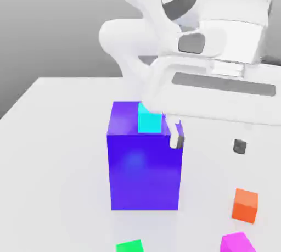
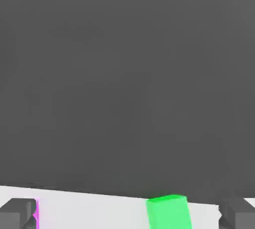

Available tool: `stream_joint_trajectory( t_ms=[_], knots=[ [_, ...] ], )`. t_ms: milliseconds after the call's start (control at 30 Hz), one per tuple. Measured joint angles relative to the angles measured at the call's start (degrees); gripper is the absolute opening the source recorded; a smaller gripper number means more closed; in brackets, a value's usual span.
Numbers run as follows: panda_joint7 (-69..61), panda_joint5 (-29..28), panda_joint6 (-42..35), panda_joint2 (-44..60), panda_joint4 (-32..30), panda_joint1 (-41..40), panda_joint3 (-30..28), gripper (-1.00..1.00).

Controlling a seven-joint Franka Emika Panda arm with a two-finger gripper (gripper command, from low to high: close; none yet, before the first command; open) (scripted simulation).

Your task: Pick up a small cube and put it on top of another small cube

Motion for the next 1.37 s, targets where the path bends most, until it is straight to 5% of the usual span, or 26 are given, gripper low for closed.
stream_joint_trajectory(
  t_ms=[467, 500, 867, 1100, 1233, 1267, 1367],
  knots=[
    [2.7, -0.3, 11.7, 26.3, 2.2, 5.1, 0.8, 0.0],
    [3.4, -1.2, 13.1, 28.2, 2.7, 5.9, -0.2, -1.0],
    [1.0, 2.6, 8.2, 21.5, 0.9, 3.4, 2.7, -1.0],
    [11.4, 11.7, 3.9, 13.2, -1.9, -5.2, -4.9, -1.0],
    [15.7, 13.0, 8.3, 16.8, -2.2, -7.0, -8.4, -1.0],
    [16.1, 12.7, 9.9, 18.5, -2.1, -6.9, -8.8, 1.0],
    [16.1, 12.7, 9.9, 18.5, -2.1, -6.9, -8.8, 1.0]
  ],
)
